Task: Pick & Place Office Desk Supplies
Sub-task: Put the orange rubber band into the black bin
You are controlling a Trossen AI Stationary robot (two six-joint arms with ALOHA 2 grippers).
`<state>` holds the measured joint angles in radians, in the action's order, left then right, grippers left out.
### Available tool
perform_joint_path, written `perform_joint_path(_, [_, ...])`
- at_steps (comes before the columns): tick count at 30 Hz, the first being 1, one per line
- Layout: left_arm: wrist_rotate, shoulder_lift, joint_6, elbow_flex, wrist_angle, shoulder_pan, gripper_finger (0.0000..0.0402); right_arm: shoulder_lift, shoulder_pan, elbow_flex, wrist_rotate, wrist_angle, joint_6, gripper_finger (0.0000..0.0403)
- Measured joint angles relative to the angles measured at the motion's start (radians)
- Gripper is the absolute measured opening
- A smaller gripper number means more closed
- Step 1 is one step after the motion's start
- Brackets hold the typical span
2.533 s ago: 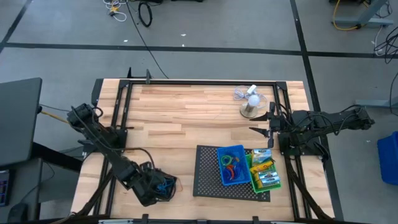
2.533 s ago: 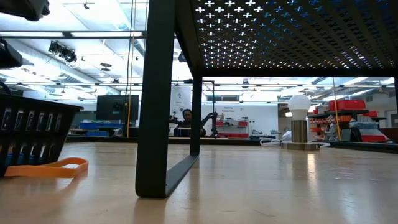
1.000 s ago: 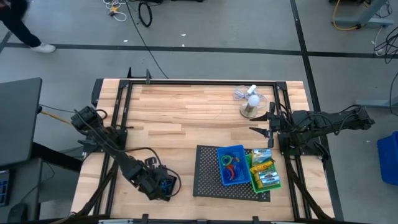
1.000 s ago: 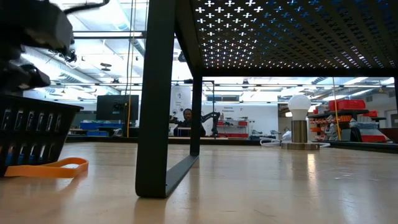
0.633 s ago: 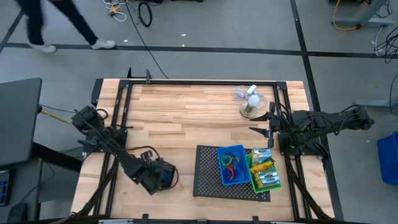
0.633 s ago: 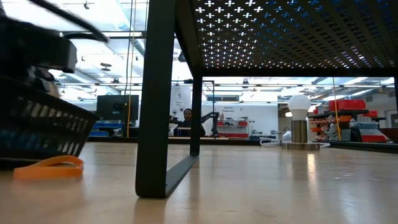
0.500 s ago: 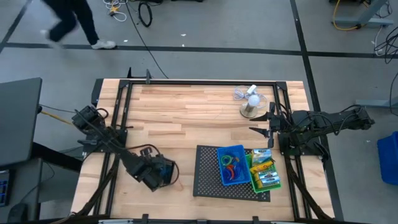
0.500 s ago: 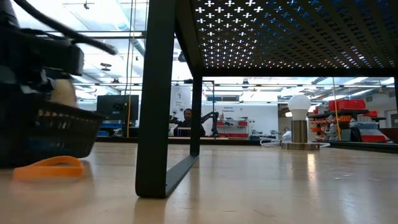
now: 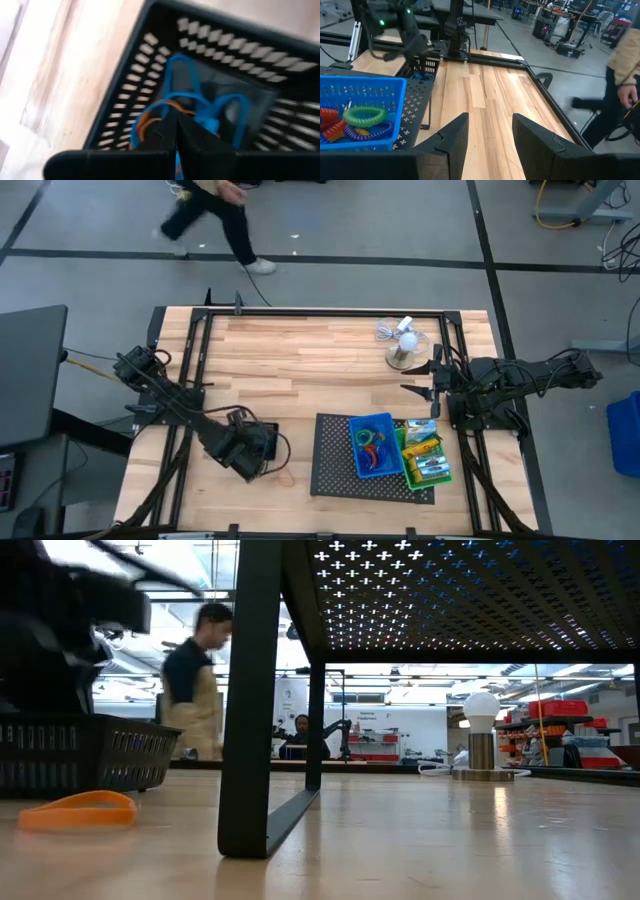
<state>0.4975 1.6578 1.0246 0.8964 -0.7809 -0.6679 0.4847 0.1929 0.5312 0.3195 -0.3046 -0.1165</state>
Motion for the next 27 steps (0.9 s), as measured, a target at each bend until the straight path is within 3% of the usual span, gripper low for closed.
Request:
perform_joint_path(12, [-0.006, -0.076, -0.178, 0.118, 0.073, -0.068, 0.0032, 0.000, 0.000, 0.000, 0.000, 0.000, -0.005, 0.0160])
perform_joint_path(18, [-0.068, -0.076, -0.257, 0.143, 0.290, -0.072, 0.0112, 0.000, 0.000, 0.000, 0.000, 0.000, -0.006, 0.0160])
perform_joint_path(23, [-0.118, -0.052, -0.253, 0.143, 0.351, -0.063, 0.0185, 0.000, 0.000, 0.000, 0.000, 0.000, -0.021, 0.0160])
perform_joint_path(27, [-0.163, -0.004, -0.241, 0.143, 0.406, -0.050, 0.0208, 0.000, 0.000, 0.000, 0.000, -0.009, -0.025, 0.0160])
